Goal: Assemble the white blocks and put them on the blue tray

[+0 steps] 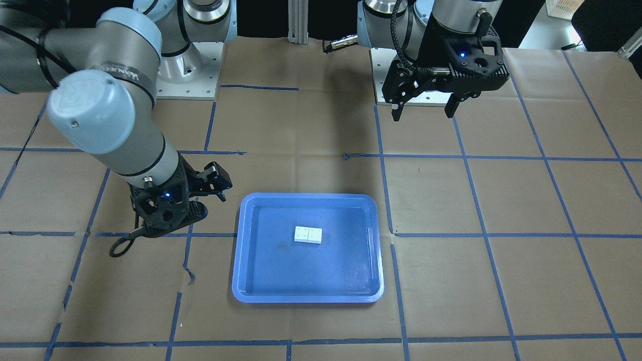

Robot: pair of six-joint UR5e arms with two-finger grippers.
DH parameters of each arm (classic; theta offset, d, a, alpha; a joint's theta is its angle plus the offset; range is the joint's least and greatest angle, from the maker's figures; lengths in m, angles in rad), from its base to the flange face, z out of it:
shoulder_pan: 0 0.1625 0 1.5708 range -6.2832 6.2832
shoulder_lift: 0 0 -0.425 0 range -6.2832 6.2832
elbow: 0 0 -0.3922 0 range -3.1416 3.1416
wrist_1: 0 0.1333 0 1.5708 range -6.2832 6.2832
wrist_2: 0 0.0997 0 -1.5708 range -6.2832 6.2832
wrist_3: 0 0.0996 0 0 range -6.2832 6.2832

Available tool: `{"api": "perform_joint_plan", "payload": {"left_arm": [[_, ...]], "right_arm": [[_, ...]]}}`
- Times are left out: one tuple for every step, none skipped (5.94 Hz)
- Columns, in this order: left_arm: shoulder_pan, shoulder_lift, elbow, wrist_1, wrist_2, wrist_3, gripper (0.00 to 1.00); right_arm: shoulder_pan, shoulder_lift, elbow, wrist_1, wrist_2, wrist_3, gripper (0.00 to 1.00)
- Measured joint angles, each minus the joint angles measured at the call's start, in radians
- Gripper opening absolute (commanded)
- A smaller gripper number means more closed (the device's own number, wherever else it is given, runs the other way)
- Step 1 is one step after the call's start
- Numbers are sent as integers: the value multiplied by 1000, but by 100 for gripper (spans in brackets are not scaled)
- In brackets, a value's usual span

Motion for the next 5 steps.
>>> {"api": "perform_joint_plan", "payload": {"left_arm": [[0, 0, 0, 0, 0, 0, 99], [1, 1, 0, 0, 0, 0, 99], [1, 4, -1, -2, 0, 0, 99], [1, 5, -2, -4, 0, 0, 99], [1, 6, -3, -5, 0, 0, 99]], "right_arm": [[-30, -61, -18, 107, -26, 90, 100], [-46, -122, -17, 154, -53, 141, 100], [-50, -179, -10, 178, -68, 165, 100], [-51, -212, -6, 189, -75, 181, 100], [-50, -223, -1, 190, -77, 205, 100]]}}
